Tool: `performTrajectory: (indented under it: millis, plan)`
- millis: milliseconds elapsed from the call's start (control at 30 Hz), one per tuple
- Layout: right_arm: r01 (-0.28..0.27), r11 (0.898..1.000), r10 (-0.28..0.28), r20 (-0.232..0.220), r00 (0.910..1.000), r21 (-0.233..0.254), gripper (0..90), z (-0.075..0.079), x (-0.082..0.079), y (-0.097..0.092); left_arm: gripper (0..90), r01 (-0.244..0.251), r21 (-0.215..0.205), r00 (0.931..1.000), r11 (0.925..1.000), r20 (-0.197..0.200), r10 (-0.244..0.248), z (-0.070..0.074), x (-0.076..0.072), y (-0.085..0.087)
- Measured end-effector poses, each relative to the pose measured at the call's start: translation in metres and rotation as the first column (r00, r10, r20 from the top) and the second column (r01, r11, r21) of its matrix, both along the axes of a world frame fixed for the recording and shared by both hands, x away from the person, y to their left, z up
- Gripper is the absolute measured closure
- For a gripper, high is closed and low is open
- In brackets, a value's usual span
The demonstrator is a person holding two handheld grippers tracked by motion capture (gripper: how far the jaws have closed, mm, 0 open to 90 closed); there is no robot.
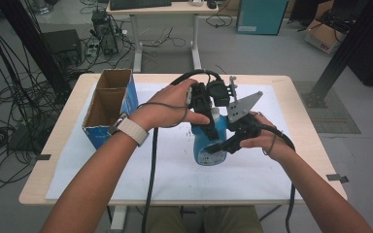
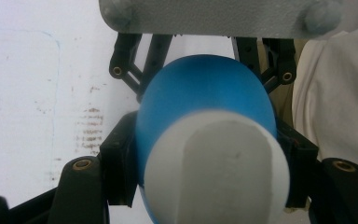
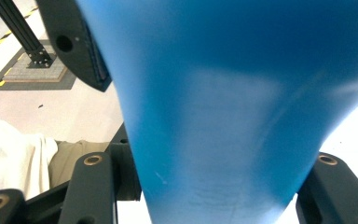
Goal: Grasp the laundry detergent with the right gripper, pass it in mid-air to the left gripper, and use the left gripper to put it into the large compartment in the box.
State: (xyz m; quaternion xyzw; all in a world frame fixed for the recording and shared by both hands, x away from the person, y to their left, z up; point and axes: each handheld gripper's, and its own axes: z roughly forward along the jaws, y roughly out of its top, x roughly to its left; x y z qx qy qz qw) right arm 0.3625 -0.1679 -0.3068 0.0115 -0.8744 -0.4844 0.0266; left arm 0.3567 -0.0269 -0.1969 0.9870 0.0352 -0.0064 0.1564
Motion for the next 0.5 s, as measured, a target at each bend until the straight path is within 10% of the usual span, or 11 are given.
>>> performTrajectory:
  millis: [500]
  plan:
    - [-0.002, 1.000, 0.002, -0.001, 1.0000, -0.004, 43.8, 0.0003, -0.0008, 0.0003, 37.6, 0.003, 0.004, 1.0000, 1.0000, 0.000, -0.003, 0.0000, -0.0006, 0.0007]
